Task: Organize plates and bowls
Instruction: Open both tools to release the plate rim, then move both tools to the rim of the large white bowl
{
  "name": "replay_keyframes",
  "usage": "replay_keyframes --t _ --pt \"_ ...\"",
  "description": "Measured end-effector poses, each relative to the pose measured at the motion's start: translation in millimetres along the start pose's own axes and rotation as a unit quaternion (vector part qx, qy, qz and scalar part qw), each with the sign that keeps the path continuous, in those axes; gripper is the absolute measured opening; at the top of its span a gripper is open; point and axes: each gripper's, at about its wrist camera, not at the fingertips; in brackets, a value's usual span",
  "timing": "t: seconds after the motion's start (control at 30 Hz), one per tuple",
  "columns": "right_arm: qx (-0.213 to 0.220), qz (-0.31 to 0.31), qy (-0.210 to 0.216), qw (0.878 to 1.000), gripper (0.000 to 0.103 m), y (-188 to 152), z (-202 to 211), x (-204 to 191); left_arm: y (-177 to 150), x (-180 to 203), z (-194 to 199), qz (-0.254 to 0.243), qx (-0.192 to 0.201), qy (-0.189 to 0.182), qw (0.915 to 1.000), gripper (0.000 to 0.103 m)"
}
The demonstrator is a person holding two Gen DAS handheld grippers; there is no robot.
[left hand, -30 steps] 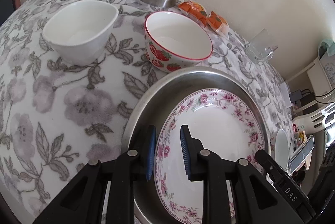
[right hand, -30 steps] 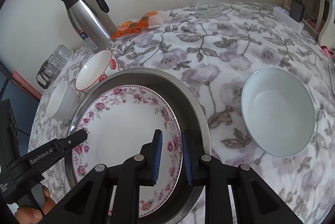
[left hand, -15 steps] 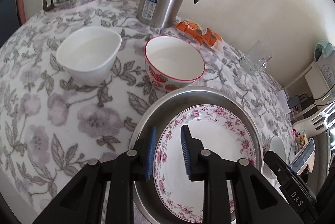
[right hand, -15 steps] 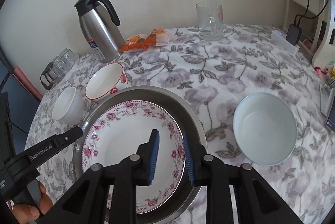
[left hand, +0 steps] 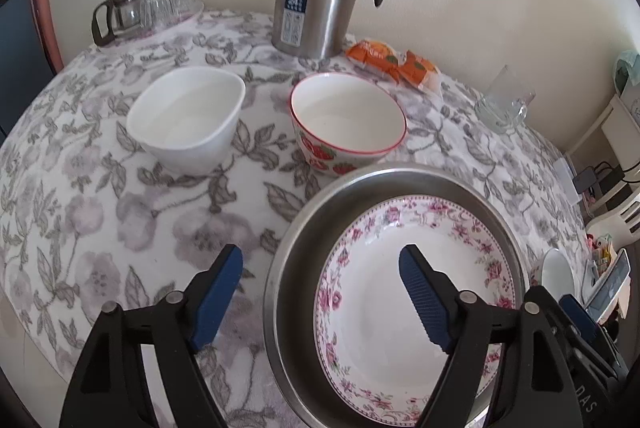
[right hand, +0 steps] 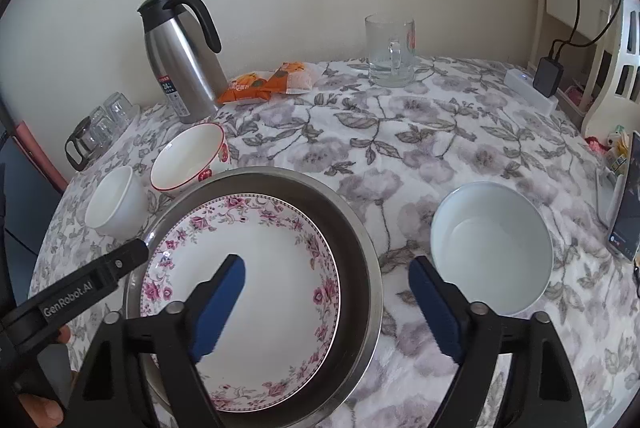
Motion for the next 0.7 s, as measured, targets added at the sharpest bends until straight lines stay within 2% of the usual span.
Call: replay_keyframes --t 0.2,0.47,0.7 --pt "0.030 -0.007 0.007 0.999 0.101 1.3 7.6 1.2 0.6 2.5 5.2 -0.016 0.022 0.015 0.9995 0.091" --pt "0.028 -0.011 0.005 1.000 0.102 0.0 7.0 4.4 2.0 4.1 16.3 -0.030 0.065 0.020 0.9972 0.091" --pt "0.074 -0.005 0.002 0.997 0.102 8.3 20.2 5.9 1.5 11.6 20.6 -0.044 0.075 0.007 0.9962 0.092"
Point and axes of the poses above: each gripper's, at about its wrist camera, not at the fingertips, and z roughly against the way its jaws point, x to its right, y to its top, and after that the axes turned 8 degrees about x, right-handed
